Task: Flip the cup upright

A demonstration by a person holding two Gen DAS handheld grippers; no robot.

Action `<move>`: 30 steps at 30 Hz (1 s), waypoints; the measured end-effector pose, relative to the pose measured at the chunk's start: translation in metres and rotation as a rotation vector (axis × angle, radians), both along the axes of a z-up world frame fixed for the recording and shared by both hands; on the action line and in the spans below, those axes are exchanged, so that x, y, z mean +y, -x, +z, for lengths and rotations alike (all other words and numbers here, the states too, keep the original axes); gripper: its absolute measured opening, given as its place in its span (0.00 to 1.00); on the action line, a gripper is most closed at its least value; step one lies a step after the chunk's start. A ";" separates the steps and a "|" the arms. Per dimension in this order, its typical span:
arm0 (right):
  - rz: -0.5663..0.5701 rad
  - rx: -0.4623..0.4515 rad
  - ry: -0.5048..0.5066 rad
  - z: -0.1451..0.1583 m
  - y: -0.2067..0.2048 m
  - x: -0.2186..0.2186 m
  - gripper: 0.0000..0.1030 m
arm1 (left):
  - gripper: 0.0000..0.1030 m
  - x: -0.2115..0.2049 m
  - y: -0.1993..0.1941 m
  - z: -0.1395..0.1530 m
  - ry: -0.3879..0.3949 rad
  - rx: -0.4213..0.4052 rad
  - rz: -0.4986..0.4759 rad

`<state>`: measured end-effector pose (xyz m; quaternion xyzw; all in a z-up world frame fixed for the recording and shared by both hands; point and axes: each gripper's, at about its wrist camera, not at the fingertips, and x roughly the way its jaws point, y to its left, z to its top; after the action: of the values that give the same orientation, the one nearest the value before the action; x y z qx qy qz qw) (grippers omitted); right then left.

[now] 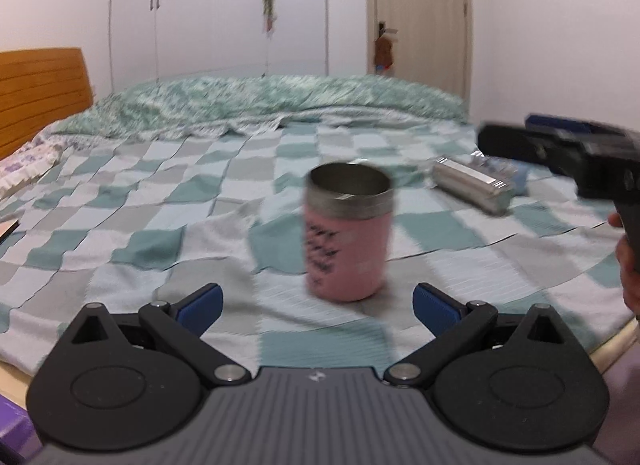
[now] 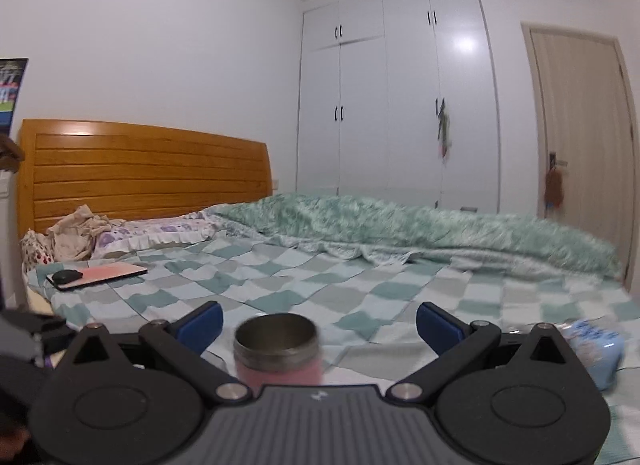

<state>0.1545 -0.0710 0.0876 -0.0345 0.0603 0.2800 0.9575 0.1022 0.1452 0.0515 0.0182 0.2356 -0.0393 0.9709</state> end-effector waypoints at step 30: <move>-0.366 -0.060 0.003 -0.092 0.128 -0.180 1.00 | 1.00 -0.141 0.097 -0.057 0.024 -0.389 0.105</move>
<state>0.0263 -0.2514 -0.0046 -0.0325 0.0371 0.0999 0.9938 0.0052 0.0045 -0.0053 0.0015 0.0437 0.0128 0.9990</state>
